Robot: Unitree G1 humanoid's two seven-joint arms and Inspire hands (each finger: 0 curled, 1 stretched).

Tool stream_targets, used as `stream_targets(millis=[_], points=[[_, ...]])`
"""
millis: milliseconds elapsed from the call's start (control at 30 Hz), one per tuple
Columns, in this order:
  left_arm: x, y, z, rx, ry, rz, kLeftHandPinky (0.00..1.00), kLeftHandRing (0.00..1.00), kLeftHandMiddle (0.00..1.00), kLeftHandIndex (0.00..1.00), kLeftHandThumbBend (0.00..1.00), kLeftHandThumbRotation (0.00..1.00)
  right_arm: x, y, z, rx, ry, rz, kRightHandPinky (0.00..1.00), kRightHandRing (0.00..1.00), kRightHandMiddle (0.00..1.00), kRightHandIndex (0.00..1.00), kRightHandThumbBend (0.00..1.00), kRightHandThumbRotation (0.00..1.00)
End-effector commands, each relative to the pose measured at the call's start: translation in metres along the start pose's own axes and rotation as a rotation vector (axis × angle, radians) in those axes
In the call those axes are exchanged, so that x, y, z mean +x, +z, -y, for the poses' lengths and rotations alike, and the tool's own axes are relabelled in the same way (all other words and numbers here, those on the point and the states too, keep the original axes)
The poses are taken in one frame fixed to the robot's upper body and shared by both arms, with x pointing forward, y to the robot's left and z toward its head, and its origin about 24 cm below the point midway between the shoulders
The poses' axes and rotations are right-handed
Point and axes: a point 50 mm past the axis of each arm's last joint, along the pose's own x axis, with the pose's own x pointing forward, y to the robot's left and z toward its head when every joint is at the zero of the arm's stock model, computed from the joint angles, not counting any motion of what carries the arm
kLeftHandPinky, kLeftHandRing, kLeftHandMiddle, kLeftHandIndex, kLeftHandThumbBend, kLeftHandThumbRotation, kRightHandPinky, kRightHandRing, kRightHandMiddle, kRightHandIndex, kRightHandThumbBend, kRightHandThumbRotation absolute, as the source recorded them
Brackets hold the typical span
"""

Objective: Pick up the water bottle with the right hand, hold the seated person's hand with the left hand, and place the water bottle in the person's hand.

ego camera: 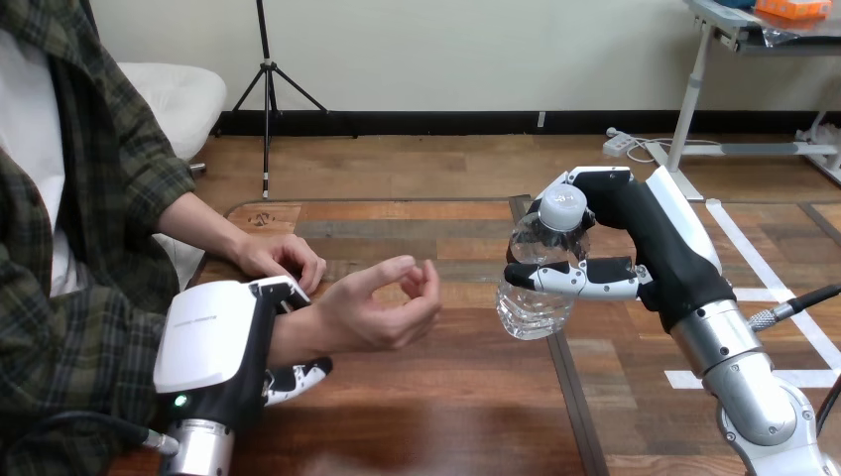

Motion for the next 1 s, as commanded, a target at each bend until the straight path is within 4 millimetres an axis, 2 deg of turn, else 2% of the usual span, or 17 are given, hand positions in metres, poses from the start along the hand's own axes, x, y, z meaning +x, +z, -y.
stream_targets(millis=[0, 967], points=[[0.008, 0.029, -0.004, -0.078, 0.047, 0.117, 0.32, 0.36, 0.41, 0.45, 0.85, 0.0, 0.017, 0.026, 0.018, -0.018, -0.065, 0.125, 0.41, 0.45, 0.46, 0.42, 0.67, 0.0], [0.009, 0.056, -0.012, -0.135, 0.139, 0.222, 0.28, 0.32, 0.38, 0.43, 0.86, 0.0, 0.024, 0.03, 0.018, -0.02, -0.053, 0.152, 0.4, 0.44, 0.46, 0.42, 0.68, 0.0]])
